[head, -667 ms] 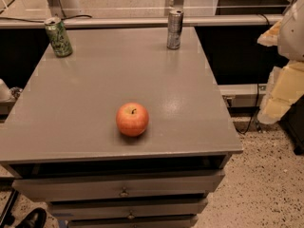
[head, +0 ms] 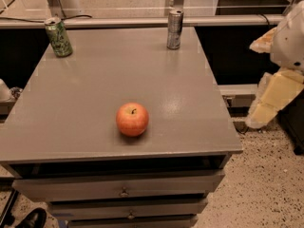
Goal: Move apple near redbull can
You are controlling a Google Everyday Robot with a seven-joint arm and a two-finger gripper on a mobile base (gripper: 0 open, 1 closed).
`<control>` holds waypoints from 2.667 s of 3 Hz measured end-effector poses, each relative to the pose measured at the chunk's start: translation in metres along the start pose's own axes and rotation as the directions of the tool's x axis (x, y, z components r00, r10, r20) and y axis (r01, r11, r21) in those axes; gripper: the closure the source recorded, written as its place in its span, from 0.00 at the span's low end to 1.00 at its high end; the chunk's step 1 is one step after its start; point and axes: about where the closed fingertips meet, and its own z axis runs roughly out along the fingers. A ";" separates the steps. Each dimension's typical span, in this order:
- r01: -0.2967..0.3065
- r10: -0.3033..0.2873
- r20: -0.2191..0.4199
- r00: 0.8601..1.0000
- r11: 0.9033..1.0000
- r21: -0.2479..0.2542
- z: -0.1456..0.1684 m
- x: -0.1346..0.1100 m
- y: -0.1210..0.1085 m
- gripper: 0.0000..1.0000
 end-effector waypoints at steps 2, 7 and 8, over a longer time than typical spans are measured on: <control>-0.070 0.102 0.336 0.936 0.992 -0.105 0.064 -0.065 0.042 0.00; -0.014 0.136 0.677 0.723 0.983 -0.182 0.167 -0.208 0.097 0.16; -0.023 0.140 0.675 0.724 0.983 -0.180 0.179 -0.203 0.091 0.39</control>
Offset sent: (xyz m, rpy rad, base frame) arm -0.0114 0.1544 -0.0728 0.6482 0.0359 0.0709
